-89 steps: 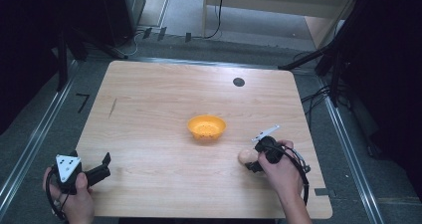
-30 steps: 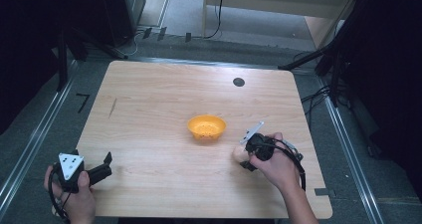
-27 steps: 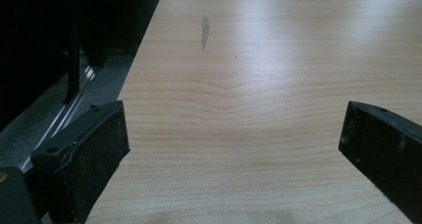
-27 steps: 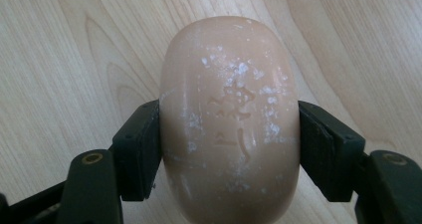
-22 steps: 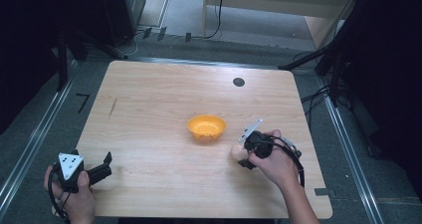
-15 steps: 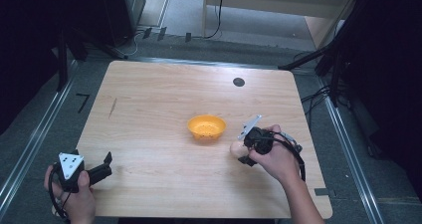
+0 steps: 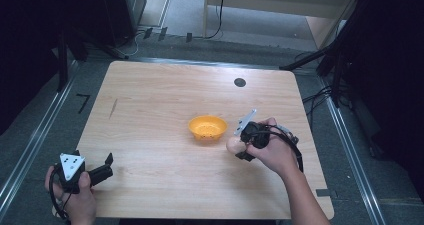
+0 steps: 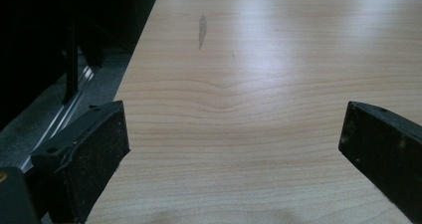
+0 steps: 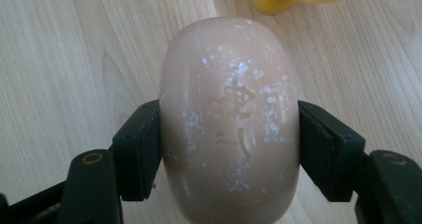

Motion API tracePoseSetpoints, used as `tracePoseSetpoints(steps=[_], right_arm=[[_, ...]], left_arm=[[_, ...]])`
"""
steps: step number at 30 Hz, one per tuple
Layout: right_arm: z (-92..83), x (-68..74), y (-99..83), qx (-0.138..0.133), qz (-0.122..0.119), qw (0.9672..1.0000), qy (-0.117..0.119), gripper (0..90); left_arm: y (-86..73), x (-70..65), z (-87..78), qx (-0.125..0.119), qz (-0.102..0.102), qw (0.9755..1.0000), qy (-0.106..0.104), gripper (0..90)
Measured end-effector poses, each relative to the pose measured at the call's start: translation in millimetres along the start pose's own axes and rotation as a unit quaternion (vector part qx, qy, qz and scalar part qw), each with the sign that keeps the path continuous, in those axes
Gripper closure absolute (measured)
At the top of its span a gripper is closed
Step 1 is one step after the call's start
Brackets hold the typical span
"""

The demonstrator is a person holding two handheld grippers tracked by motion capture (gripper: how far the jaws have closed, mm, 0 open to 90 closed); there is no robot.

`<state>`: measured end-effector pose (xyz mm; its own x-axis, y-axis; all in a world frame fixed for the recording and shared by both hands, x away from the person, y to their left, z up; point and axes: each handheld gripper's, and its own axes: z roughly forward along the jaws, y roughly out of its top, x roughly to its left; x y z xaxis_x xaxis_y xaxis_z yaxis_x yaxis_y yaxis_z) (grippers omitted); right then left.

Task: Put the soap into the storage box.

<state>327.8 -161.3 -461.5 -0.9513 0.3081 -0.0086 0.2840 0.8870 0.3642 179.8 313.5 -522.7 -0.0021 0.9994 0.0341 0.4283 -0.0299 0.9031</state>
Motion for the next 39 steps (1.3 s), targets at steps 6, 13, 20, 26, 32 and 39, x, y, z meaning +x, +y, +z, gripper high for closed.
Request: tracePoseSetpoints(steps=[6, 13, 20, 26, 32, 39], right_arm=[[-0.9, -4.3, 3.1, -0.009, -0.011, 0.9999, 0.004, 32.9], [-11.7, -11.6, 9.7, -0.008, -0.022, 0.9997, 0.011, 32.9], [-19.6, -23.2, 22.0, -0.024, -0.032, 0.999, 0.021, 32.9], [-19.0, -30.1, 37.2, -0.033, -0.047, 0.998, 0.027, 33.0], [-17.8, -31.4, 54.1, -0.031, -0.057, 0.9975, 0.028, 33.0], [-11.8, -35.3, 68.4, -0.031, -0.069, 0.9969, 0.021, 33.0]], left_arm=[[-0.3, -0.5, -0.5, -0.004, -0.001, 1.0, 0.001, 0.0], [-0.1, -0.5, 0.1, -0.001, -0.001, 1.0, 0.001, 0.0], [0.0, 0.6, -0.2, 0.001, -0.002, 1.0, -0.001, 0.0], [0.0, 0.8, 0.1, 0.0, -0.005, 1.0, -0.002, 0.0], [0.2, 2.3, -0.1, 0.002, -0.011, 0.9999, -0.006, 0.0], [0.3, 2.3, 0.0, 0.003, -0.009, 0.9999, -0.007, 0.0]])
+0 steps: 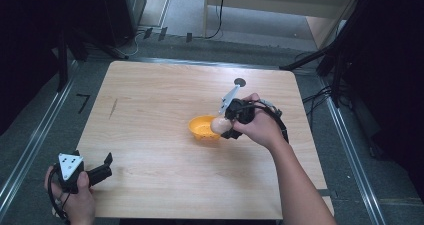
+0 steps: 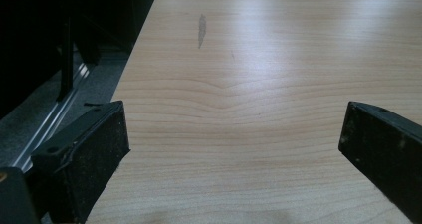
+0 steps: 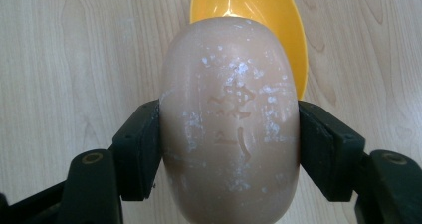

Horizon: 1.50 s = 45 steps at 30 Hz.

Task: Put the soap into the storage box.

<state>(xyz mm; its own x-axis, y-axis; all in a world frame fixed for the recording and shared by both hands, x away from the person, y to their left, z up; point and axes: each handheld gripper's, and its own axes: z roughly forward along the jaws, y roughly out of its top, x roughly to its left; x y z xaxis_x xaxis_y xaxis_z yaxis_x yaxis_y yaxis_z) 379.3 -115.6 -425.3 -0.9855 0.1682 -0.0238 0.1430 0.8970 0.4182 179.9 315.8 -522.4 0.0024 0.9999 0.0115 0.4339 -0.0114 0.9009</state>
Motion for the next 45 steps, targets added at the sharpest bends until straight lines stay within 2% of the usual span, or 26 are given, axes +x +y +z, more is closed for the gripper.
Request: tracePoseSetpoints(steps=[1, 3, 5, 9, 11, 14, 17, 24, 38, 45], right_arm=[[2.8, -2.1, 4.6, 0.003, -0.013, 0.9999, -0.006, 32.9], [3.3, -3.1, 8.9, 0.003, -0.011, 0.9999, 0.004, 32.9], [3.9, -4.8, 13.8, -0.001, -0.019, 0.9998, 0.005, 32.9], [8.1, -6.7, 24.9, 0.014, -0.035, 0.9993, 0.006, 32.9], [11.3, -8.3, 29.2, 0.008, -0.041, 0.9991, 0.008, 32.9], [18.2, -11.1, 32.4, 0.0, -0.038, 0.9991, 0.019, 32.9], [27.6, -13.0, 34.3, 0.007, -0.035, 0.999, 0.027, 32.9], [41.2, -15.6, 38.6, 0.007, -0.041, 0.9987, 0.031, 32.8], [51.4, -24.7, 37.3, 0.018, -0.027, 0.9986, 0.041, 32.6], [49.0, -26.7, 35.6, 0.002, -0.024, 0.9986, 0.046, 30.4]], left_arm=[[-0.2, -0.1, -0.2, -0.002, 0.0, 1.0, 0.0, 0.0], [-0.3, -0.3, -0.5, -0.003, 0.001, 1.0, 0.0, 0.0], [-0.4, -0.2, -0.6, -0.004, 0.0, 1.0, -0.001, 0.0], [-0.5, 0.6, -0.8, -0.005, -0.006, 1.0, -0.002, 0.0], [-0.7, 0.8, -0.9, -0.007, -0.006, 1.0, -0.003, 0.0], [-0.7, 1.2, -1.2, -0.007, -0.006, 0.9999, -0.004, 0.0], [-0.7, 1.6, -1.0, -0.008, -0.007, 0.9999, -0.004, 0.0], [-0.7, 1.3, -1.1, -0.008, -0.006, 0.9999, -0.005, 0.0], [-1.1, 2.0, -1.8, -0.012, -0.01, 0.9999, -0.008, 0.0], [-1.1, 1.7, -1.6, -0.01, -0.009, 0.9999, -0.007, 0.0]])
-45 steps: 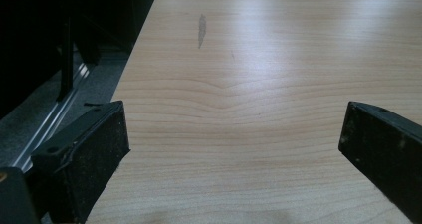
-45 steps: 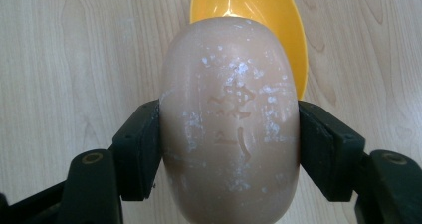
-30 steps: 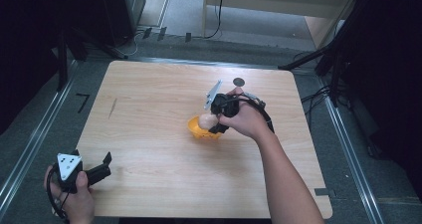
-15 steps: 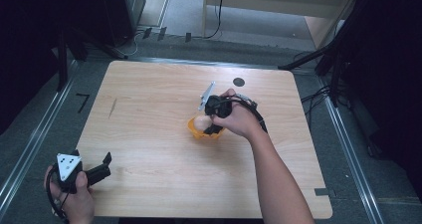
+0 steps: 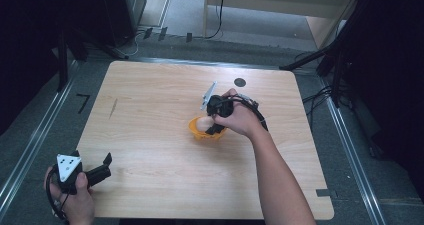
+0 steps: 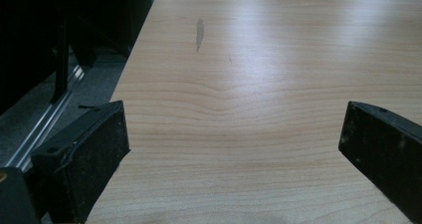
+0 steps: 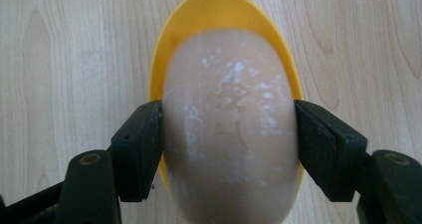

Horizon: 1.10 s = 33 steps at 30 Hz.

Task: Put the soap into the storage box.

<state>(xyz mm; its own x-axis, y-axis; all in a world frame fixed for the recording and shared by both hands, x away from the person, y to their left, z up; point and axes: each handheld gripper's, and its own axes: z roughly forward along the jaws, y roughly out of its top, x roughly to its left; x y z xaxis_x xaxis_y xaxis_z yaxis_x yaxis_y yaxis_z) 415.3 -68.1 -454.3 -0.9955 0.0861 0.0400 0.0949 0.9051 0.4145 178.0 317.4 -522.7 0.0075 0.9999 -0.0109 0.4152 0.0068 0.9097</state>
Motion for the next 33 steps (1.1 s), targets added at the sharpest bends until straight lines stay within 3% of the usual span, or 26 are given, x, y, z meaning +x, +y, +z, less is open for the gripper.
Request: tracePoseSetpoints(steps=[1, 10, 17, 20, 33], right_arm=[[-4.9, -0.1, 0.3, -0.014, 0.004, 0.9999, -0.001, 30.0], [-17.3, 3.3, -5.2, -0.013, 0.017, 0.9997, -0.012, 28.3], [-27.7, 8.8, -14.1, -0.032, 0.031, 0.9987, -0.026, 18.6], [-28.1, 13.1, -22.4, -0.033, 0.041, 0.9984, -0.019, 13.8], [-34.7, 25.6, -73.7, -0.066, 0.094, 0.9925, -0.042, 0.0]], left_arm=[[0.1, -0.1, -0.1, 0.001, 0.001, 1.0, 0.0, 0.0], [0.2, -0.2, -0.1, 0.003, 0.003, 1.0, 0.0, 0.0], [0.2, -0.8, 0.2, 0.002, 0.004, 1.0, 0.002, 0.0], [0.2, -1.2, 0.4, 0.002, 0.005, 1.0, 0.003, 0.0], [0.3, -2.0, 0.8, 0.004, 0.01, 0.9999, 0.004, 0.0]])
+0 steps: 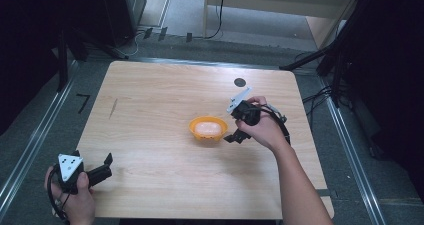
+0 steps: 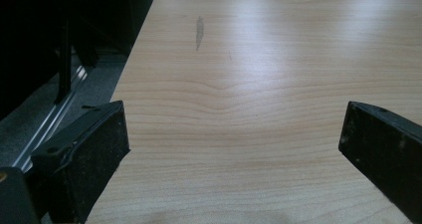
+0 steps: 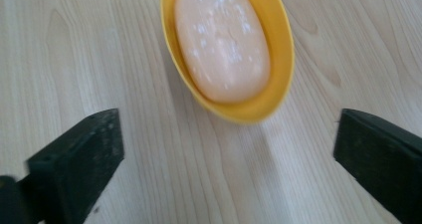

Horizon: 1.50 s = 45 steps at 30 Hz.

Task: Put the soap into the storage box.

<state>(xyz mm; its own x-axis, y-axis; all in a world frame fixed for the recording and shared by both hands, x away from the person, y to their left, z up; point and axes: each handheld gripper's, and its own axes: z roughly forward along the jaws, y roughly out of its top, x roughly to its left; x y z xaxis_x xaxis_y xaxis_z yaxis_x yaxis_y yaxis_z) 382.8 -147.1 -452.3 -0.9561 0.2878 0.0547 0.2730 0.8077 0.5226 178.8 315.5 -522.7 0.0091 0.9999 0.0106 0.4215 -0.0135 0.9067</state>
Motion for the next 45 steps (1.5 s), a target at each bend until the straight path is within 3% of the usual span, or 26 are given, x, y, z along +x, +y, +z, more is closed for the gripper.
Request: tracePoseSetpoints(steps=[2, 13, 19, 28, 39, 43, 45], right_arm=[[-3.4, 0.7, -10.7, -0.006, 0.005, 0.9999, -0.01, 0.0], [-6.9, 10.8, -44.4, -0.022, 0.04, 0.9989, -0.008, 0.0], [-7.8, 18.5, -69.1, -0.032, 0.067, 0.9971, -0.015, 0.0], [-11.8, 27.6, -93.9, -0.045, 0.088, 0.9946, -0.032, 0.0], [-19.5, 43.7, -129.3, -0.077, 0.118, 0.9885, -0.056, 0.0], [-21.3, 48.6, -144.1, -0.086, 0.132, 0.9852, -0.068, 0.0], [-21.8, 52.2, -156.6, -0.097, 0.146, 0.9818, -0.073, 0.0]], left_arm=[[0.0, -0.2, -0.1, 0.001, 0.002, 1.0, 0.0, 0.0], [-0.2, -1.3, -0.2, -0.002, 0.005, 1.0, 0.003, 0.0], [-0.2, -1.2, -0.3, -0.002, 0.004, 1.0, 0.003, 0.0], [-0.1, -1.2, -0.1, -0.001, 0.005, 1.0, 0.003, 0.0], [-0.3, -1.1, -0.4, -0.002, 0.004, 1.0, 0.003, 0.0], [-0.2, -1.2, -0.4, -0.001, 0.005, 1.0, 0.003, 0.0], [-0.2, -1.2, -0.4, -0.001, 0.005, 1.0, 0.002, 0.0]])
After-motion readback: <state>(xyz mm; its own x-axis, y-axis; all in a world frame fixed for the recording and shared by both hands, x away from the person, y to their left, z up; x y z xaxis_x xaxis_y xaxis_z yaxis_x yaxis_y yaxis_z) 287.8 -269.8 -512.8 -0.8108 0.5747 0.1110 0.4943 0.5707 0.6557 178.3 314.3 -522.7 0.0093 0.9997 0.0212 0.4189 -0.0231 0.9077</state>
